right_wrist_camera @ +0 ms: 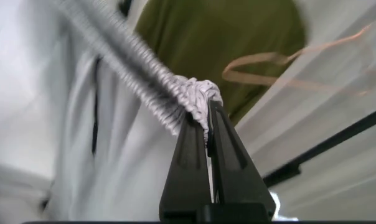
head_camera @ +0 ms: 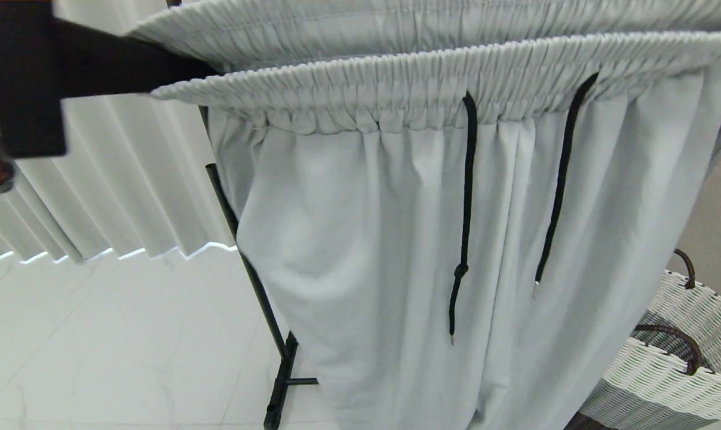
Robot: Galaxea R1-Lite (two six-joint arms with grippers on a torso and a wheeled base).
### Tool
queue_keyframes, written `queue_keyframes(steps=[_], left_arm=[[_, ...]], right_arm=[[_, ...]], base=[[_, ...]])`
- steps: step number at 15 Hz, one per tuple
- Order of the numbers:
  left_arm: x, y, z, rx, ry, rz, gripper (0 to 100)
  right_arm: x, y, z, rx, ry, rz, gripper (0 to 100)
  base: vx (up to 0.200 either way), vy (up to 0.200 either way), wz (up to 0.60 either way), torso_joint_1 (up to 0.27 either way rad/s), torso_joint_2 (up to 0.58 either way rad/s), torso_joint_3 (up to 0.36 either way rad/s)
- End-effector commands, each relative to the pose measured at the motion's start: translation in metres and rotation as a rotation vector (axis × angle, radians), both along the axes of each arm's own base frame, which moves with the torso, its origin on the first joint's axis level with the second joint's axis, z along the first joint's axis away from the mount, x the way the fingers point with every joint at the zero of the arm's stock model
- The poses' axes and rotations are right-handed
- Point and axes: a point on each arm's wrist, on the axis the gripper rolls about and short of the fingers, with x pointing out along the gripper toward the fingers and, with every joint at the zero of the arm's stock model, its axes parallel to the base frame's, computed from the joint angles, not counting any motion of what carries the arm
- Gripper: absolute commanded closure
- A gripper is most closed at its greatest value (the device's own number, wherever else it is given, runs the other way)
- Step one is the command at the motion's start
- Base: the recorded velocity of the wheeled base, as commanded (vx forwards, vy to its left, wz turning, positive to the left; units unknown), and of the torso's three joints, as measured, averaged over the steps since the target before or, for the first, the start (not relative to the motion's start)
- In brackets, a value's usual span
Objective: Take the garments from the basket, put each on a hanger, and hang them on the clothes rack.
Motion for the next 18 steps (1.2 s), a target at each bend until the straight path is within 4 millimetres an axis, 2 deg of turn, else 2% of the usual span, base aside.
queue_keyframes(steps=[1,3,5,10,11,13,14,18], left_arm=[[-0.034,0.03,0.005,-0.047,0.004,-0.063,100],[-0.051,0.036,0.001,-0.053,0.03,-0.165,100],[-0.058,0.035,0.0,-0.054,0.035,-0.236,100],[-0.056,0.031,0.0,-0.04,0.028,-0.229,100],[-0.047,0.022,0.003,-0.009,0.0,-0.167,100],[-0.017,0.003,0.014,0.005,-0.078,0.001,100],[-0.008,-0.003,0.019,-0.005,-0.116,0.027,100],[-0.001,-0.011,0.017,0.028,-0.132,0.029,100]], right_arm=[[0.023,0.028,-0.011,0.006,-0.007,-0.019,100],[0.037,0.047,-0.007,0.087,-0.067,-0.013,100],[0.044,0.057,-0.004,0.125,-0.095,-0.012,100],[0.042,0.054,-0.001,0.132,-0.102,-0.021,100],[0.042,0.053,0.004,0.133,-0.102,-0.021,100],[0.039,0.049,0.01,0.091,-0.072,-0.021,100],[0.038,0.047,0.013,0.075,-0.058,-0.02,100],[0.036,0.046,0.01,0.048,-0.038,-0.019,100]], base=[[0.0,0.0,0.0,0.0,0.0,0.0],[0.0,0.0,0.0,0.0,0.0,0.0],[0.0,0.0,0.0,0.0,0.0,0.0],[0.0,0.0,0.0,0.0,0.0,0.0],[0.0,0.0,0.0,0.0,0.0,0.0],[0.0,0.0,0.0,0.0,0.0,0.0],[0.0,0.0,0.0,0.0,0.0,0.0],[0.0,0.0,0.0,0.0,0.0,0.0]])
